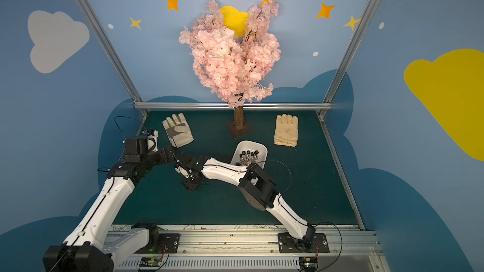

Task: Put the nuts on the desktop into the storage box
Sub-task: Pick up the nut from the center of the board.

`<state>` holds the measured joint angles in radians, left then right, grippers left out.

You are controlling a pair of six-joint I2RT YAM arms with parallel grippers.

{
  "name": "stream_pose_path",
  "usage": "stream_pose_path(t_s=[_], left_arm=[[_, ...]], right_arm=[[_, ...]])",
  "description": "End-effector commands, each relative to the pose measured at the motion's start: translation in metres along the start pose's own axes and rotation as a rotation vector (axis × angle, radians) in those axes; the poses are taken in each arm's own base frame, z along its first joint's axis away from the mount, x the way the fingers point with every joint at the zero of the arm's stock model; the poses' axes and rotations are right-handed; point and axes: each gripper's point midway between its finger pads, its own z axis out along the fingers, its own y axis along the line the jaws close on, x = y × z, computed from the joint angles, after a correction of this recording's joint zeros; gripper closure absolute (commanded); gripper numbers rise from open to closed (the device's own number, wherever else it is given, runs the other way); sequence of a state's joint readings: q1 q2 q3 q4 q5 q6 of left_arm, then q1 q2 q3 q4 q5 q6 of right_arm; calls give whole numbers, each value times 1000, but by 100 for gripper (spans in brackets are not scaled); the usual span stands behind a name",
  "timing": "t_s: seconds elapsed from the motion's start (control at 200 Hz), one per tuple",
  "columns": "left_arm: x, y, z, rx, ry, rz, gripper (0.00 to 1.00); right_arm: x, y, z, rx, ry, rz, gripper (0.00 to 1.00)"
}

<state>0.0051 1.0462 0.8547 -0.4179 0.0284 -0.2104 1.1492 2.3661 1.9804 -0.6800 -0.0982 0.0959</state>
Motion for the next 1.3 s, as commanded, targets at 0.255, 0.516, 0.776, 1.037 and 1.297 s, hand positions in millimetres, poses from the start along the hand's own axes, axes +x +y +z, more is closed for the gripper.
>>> stream_pose_path(t_s=[0.255, 0.516, 0.776, 1.037, 1.297], left_arm=[[-1, 0, -3, 0, -14, 0, 0], [-1, 0, -4, -1, -17, 0, 0], [-1, 0, -3, -3, -16, -2, 0], [-1, 0, -3, -1, -18, -3, 0], [0, -1, 0, 5, -11, -10, 0]], right_arm=[[11, 0, 24, 43, 74, -43, 47], [11, -5, 32, 84, 78, -54, 62], [12, -17, 31, 126, 71, -13, 81], [-9, -67, -36, 157, -98, 165, 85], [2, -178, -151, 325, -234, 412, 84]])
